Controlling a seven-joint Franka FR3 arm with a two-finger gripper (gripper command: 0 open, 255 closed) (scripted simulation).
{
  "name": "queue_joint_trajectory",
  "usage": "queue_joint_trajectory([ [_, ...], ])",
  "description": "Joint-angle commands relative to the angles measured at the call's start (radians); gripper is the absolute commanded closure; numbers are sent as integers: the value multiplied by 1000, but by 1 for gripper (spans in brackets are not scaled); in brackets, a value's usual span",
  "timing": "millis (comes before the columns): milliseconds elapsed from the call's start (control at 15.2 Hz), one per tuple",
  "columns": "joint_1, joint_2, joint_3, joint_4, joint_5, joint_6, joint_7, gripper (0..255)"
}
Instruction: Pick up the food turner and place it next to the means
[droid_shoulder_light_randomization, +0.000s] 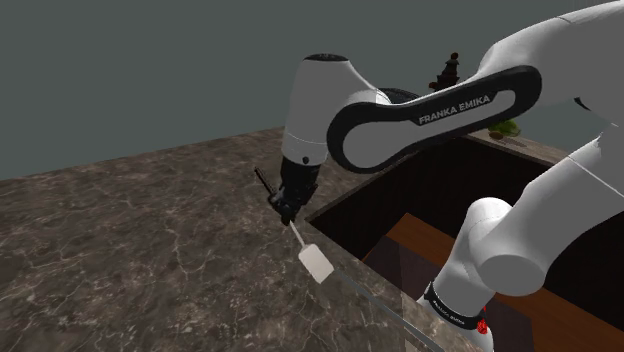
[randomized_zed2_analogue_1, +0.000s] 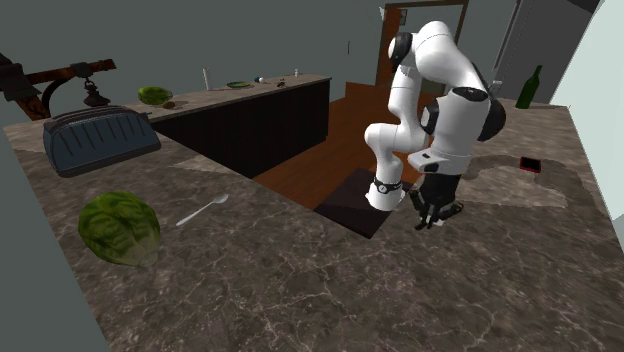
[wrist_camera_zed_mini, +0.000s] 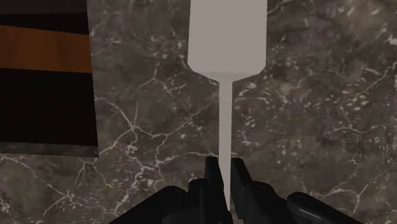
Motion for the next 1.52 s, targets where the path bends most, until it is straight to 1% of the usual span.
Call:
queue_joint_trajectory([
  [0, 24, 1, 41, 2, 11, 0, 59, 255],
  [396, 82, 20, 153, 37, 32, -10, 217, 255],
  [462, 95, 33, 184, 53, 33, -13, 261, 255],
  [990, 88, 91, 207, -11, 14, 105, 283, 255],
  [1452, 77, 157, 226, -55, -19, 209, 313, 255],
])
